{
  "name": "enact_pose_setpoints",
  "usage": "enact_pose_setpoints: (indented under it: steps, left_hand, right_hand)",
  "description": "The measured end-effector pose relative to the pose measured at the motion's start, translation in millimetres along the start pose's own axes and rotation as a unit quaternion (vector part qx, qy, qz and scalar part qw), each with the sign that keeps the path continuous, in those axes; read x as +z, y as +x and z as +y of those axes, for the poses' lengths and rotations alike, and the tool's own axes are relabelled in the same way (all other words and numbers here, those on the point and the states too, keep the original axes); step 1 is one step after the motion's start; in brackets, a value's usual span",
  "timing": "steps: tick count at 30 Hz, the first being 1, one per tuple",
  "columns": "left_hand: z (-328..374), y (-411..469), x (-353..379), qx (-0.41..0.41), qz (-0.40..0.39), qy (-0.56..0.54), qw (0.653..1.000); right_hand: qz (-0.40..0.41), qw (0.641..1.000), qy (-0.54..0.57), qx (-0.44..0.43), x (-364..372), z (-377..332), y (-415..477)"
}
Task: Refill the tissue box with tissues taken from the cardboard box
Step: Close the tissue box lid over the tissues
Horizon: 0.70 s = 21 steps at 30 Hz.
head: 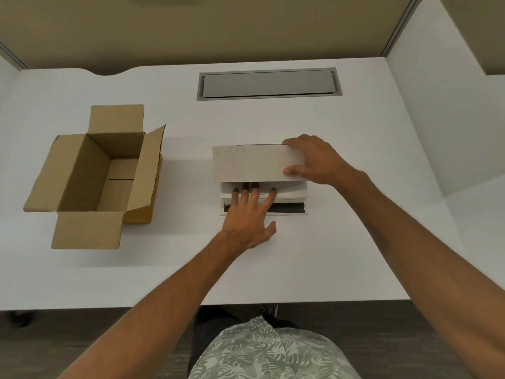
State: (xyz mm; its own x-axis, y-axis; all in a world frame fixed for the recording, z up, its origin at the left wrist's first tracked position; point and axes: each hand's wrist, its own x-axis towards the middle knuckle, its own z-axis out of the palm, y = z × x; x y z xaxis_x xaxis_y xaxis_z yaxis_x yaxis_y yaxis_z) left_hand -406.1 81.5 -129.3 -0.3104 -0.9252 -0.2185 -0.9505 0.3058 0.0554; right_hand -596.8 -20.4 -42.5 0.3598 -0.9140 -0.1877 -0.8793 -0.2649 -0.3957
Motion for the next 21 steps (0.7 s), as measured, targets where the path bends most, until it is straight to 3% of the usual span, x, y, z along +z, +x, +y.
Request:
enact_pose_setpoints:
  steps: [21]
  left_hand:
    - [1,-9,2,0.006,-0.011,-0.013,1.000]
  right_hand:
    - [0.047,0.998,-0.026,-0.044,18,-3,-35]
